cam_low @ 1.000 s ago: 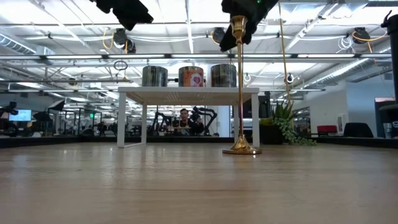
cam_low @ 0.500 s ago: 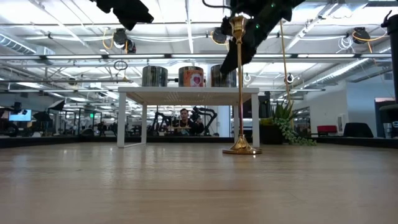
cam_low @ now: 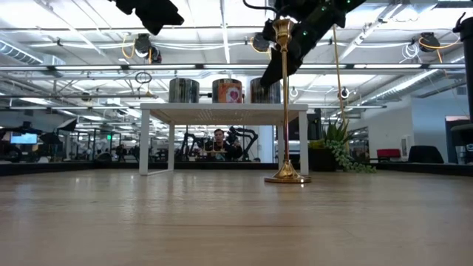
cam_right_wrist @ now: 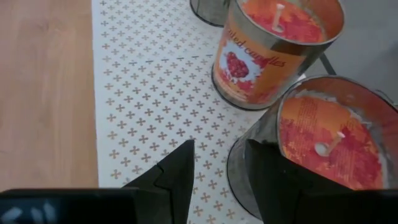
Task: Pick & Place candle stick holders
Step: Put the orange scented candle on the shelf aligned with the other scented candles, then put the top gold candle holder on the shelf
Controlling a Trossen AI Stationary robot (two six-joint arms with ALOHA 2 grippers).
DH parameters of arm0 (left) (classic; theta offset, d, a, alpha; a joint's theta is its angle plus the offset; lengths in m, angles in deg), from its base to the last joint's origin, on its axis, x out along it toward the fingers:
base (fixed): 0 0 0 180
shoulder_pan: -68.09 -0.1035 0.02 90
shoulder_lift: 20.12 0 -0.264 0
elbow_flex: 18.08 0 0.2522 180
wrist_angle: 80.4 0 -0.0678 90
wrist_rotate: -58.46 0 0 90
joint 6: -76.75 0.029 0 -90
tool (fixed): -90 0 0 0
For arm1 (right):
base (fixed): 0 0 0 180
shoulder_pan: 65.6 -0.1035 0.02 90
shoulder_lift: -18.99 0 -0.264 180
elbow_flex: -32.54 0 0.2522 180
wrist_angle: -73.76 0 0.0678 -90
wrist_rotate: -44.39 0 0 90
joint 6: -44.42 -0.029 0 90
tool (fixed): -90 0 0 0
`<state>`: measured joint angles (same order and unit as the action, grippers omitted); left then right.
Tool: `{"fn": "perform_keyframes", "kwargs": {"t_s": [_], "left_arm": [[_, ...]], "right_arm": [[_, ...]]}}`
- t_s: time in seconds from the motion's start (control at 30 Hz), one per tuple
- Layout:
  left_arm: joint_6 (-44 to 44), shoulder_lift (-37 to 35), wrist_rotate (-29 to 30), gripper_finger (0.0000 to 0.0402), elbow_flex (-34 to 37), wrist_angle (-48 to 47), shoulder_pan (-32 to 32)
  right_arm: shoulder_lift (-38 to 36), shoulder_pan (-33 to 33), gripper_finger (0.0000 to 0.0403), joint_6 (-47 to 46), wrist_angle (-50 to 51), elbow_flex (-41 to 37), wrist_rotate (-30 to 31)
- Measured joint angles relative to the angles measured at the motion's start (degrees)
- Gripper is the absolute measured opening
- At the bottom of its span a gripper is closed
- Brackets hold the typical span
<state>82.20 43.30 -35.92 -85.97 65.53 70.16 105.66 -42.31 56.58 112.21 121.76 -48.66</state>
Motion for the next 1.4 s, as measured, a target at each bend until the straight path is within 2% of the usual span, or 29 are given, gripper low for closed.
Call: {"fn": "perform_keyframes", "kwargs": {"t_s": [0.23,0.5,0.67,0.9,1.03,1.13,1.27,1.4], "left_arm": [[-0.2,0.0,0.0,0.0134,0.0,0.0,0.0],[-0.7,-1.1,0.2,0.0134,0.0,-0.5,0.1],[-1.6,-4.3,5.8,0.0134,0.0,-3.2,1.8],[-1.9,-9.8,14.7,0.0134,0.0,-6.1,7.2],[-2.0,-11.7,16.5,0.0134,0.0,-6.9,9.9],[-3.0,-12.2,17.8,0.0134,0.0,-7.3,11.4],[-3.3,-12.4,18.5,0.0134,0.0,-7.7,13.0],[-3.4,-12.3,18.6,0.0134,0.0,-7.7,13.9]], "right_arm": [[0.0,0.6,0.0137,0.5,0.0,0.0,0.0],[-3.4,-3.7,0.0137,1.2,1.1,0.0,0.0],[-9.6,-7.3,0.0137,0.6,2.5,0.0,0.0],[-16.8,-14.6,0.0137,0.5,10.1,-0.4,-0.2],[-20.0,-18.5,0.0137,-1.9,8.2,-6.5,-0.3],[-23.2,-20.9,0.0137,-5.2,3.3,-14.5,-0.2],[-25.9,-23.4,0.0137,-9.0,-11.8,-27.1,-0.1],[-25.8,-24.8,0.0137,-11.5,-31.0,-39.1,0.2]]}}
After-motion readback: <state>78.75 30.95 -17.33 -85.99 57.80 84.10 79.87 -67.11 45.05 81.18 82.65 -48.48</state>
